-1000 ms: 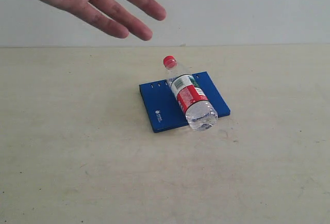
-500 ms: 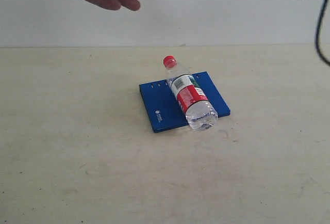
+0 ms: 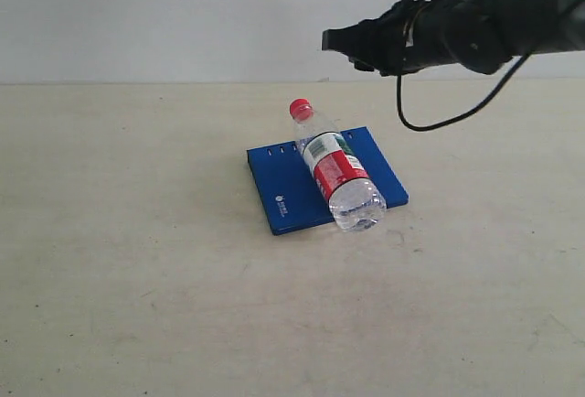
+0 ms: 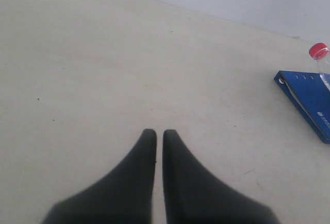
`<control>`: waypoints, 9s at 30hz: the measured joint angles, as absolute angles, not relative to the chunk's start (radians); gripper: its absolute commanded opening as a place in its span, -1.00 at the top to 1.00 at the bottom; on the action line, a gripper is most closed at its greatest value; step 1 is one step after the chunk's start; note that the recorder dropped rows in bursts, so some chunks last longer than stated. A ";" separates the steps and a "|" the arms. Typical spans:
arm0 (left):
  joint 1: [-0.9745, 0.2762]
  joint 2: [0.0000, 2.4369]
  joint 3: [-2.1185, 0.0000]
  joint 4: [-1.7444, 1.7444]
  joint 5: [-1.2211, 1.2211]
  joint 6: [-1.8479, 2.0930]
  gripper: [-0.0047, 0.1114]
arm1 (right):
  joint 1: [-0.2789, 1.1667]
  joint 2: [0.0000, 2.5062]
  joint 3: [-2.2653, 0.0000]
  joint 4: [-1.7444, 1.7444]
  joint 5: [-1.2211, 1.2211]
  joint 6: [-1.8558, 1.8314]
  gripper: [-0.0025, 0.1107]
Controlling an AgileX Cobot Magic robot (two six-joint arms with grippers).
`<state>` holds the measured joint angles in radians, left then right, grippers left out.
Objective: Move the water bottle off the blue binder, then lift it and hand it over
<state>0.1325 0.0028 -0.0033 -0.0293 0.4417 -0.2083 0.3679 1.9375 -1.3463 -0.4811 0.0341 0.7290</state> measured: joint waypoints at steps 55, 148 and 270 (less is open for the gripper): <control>0.132 0.003 -0.003 -0.029 0.442 -0.208 0.84 | 0.448 2.176 -1.782 -0.116 0.400 0.143 0.96; 0.132 0.003 -0.003 -0.879 0.062 0.122 0.84 | 0.580 1.821 -1.186 -0.153 0.746 0.018 0.93; -0.138 2.091 -1.053 -1.729 0.656 1.827 0.84 | 0.065 2.158 -1.484 1.110 0.934 -1.305 0.20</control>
